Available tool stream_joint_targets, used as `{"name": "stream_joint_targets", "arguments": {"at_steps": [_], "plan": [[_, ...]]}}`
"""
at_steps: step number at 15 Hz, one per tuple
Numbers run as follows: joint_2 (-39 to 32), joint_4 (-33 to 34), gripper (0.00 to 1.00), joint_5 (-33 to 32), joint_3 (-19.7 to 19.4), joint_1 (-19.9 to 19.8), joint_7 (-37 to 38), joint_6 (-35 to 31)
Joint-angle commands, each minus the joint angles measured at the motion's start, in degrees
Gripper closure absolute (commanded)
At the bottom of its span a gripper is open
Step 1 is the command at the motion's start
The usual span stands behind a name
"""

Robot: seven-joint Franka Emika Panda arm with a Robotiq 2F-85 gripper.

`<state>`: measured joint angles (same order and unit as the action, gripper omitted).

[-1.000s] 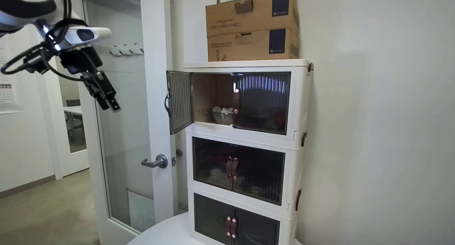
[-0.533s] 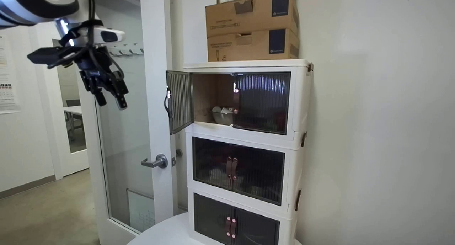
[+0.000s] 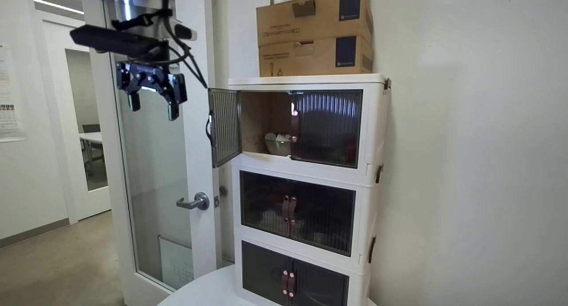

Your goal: Open the top drawer

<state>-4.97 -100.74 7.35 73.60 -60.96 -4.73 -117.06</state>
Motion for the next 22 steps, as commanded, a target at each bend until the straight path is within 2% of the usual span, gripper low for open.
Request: {"name": "stream_joint_targets", "arguments": {"at_steps": [1, 2, 5, 7, 11, 13, 15, 16, 17, 22], "plan": [[-2.98, 5.73, 0.00, 6.12, -10.15, 7.46, -10.65, 9.97], [-3.78, 7.23, 0.00, 7.26, -12.35, 8.76, -12.48, 13.42], [-5.61, 12.31, 0.00, 8.39, -25.95, 19.37, -13.97, 26.49], [-6.02, 15.18, 0.00, 4.87, -35.54, 27.66, -7.57, 33.62], [-6.46, 19.92, 0.00, 3.16, -54.47, 44.10, 2.88, 40.17], [-7.14, 21.80, 0.00, 2.38, -60.63, 48.85, 7.93, 41.84], [-8.66, 24.17, 0.00, 2.65, -65.17, 52.06, 13.18, 43.59], [-5.57, 19.50, 0.00, 3.83, -66.15, 52.90, 7.82, 40.36], [-6.17, 20.38, 0.00, 3.78, -67.36, 53.67, 9.55, 41.11], [-7.61, 21.86, 0.00, 3.79, -68.23, 54.28, 11.42, 41.62]]}}
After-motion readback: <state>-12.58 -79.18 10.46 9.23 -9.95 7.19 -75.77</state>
